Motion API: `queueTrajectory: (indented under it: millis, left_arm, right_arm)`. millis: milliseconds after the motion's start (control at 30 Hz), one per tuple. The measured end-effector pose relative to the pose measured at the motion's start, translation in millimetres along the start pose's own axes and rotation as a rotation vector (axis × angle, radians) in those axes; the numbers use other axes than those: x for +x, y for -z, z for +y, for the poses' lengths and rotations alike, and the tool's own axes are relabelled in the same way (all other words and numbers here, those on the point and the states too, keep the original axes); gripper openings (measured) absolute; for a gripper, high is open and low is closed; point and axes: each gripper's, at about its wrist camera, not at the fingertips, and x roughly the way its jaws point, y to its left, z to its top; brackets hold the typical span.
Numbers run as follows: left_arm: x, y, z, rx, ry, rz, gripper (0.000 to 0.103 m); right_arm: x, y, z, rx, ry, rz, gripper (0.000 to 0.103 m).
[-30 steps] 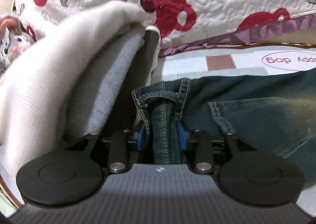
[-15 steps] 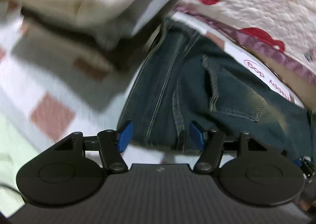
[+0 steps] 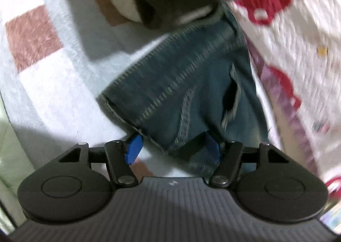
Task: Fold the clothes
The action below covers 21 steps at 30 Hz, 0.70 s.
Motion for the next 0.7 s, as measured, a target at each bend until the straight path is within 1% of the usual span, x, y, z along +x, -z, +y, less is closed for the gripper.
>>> queueTrajectory:
  millis: [33, 100, 167, 200, 233, 267, 300, 367, 433, 500, 533, 567, 633, 667, 700]
  left_arm:
    - [-0.4, -1.1, 3.4, -0.019, 0.008, -0.012, 0.061]
    - [-0.8, -1.0, 3.8, -0.014, 0.013, -0.023, 0.061]
    - [-0.1, 1.1, -0.9, 0.037, -0.003, -0.038, 0.061]
    - [0.6, 3.0, -3.5, 0.056, -0.01, -0.052, 0.058]
    - [1.1, 4.6, -5.4, 0.069, -0.017, -0.066, 0.052]
    - [1.9, 5.4, -7.3, 0.089, -0.024, -0.075, 0.032]
    - [1.6, 5.7, -10.4, 0.12, -0.033, -0.088, 0.024]
    - [-7.0, 5.7, -21.1, 0.197, -0.053, -0.124, 0.021]
    - [-25.3, 0.9, -24.6, 0.261, -0.039, -0.184, 0.021]
    - [-36.9, 0.6, -33.5, 0.333, -0.048, -0.24, 0.021]
    - [-36.3, 1.2, -34.1, 0.345, -0.061, -0.239, 0.021]
    - [-31.9, 0.0, -31.1, 0.333, -0.074, -0.22, 0.021]
    - [-20.9, -8.3, -17.8, 0.263, -0.079, -0.165, 0.021]
    - [-18.9, -12.8, -11.7, 0.224, -0.063, -0.15, 0.021]
    - [-18.7, -16.4, -7.5, 0.192, -0.043, -0.141, 0.021]
  right_arm:
    - [2.6, -3.4, -1.3, -0.007, 0.01, 0.008, 0.006]
    - [7.9, -10.1, -4.0, -0.022, 0.029, 0.025, 0.006]
    - [11.4, -11.8, -5.1, -0.021, 0.036, 0.042, 0.006]
    - [11.5, -11.7, -7.8, 0.007, 0.027, 0.045, 0.008]
    - [10.4, -10.0, -11.2, 0.038, 0.013, 0.044, 0.011]
    - [8.7, -7.7, -14.6, 0.07, -0.003, 0.041, 0.012]
    - [7.1, -5.3, -18.0, 0.102, -0.019, 0.037, 0.013]
    - [3.2, -0.6, -22.6, 0.148, -0.048, 0.034, 0.02]
    - [-2.0, 3.9, -22.5, 0.155, -0.074, 0.037, 0.031]
    - [-7.3, 8.4, -22.4, 0.163, -0.1, 0.04, 0.034]
    - [-9.9, 10.7, -22.3, 0.167, -0.113, 0.042, 0.037]
    - [-12.5, 13.0, -22.3, 0.17, -0.126, 0.043, 0.038]
    - [-16.8, 18.5, -19.5, 0.154, -0.147, 0.064, 0.047]
    - [-17.3, 22.1, -15.2, 0.117, -0.147, 0.089, 0.049]
    - [-16.4, 26.6, -9.8, 0.071, -0.144, 0.116, 0.053]
